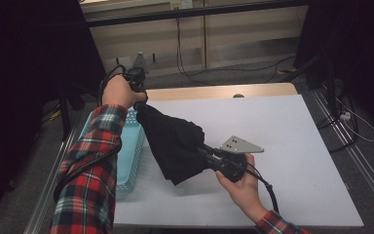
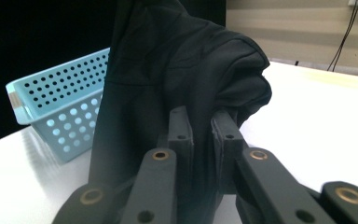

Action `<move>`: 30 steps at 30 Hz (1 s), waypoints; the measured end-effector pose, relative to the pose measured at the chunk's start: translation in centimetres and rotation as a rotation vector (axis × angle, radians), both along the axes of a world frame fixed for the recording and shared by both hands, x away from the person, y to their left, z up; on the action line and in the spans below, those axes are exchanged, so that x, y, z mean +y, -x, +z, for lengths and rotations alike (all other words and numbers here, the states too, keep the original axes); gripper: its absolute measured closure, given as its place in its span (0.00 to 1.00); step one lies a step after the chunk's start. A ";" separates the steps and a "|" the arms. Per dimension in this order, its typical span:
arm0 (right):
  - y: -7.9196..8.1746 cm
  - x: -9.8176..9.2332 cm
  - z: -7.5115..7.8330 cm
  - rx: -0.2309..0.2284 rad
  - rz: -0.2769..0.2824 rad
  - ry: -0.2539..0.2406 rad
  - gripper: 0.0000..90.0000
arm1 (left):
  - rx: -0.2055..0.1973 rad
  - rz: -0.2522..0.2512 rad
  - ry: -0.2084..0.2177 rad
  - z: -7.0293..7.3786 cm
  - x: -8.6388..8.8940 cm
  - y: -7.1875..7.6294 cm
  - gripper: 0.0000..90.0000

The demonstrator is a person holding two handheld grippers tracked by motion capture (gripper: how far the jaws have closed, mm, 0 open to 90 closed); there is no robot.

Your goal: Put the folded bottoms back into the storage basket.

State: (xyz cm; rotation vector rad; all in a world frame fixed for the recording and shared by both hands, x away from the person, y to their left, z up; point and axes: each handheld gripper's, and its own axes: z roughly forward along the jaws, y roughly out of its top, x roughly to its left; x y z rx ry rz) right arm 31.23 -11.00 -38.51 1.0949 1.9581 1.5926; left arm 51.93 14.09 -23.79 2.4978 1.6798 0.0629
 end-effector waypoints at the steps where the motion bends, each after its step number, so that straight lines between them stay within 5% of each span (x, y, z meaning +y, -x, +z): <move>1: 0.0 0.1 0.1 -0.002 0.005 -0.001 0.90 | 0.000 -0.001 -0.002 0.2 0.2 0.0 0.92; 30: -1.2 6.1 3.6 -0.047 0.122 -0.074 0.90 | -0.062 0.090 -0.024 6.4 5.9 0.4 0.92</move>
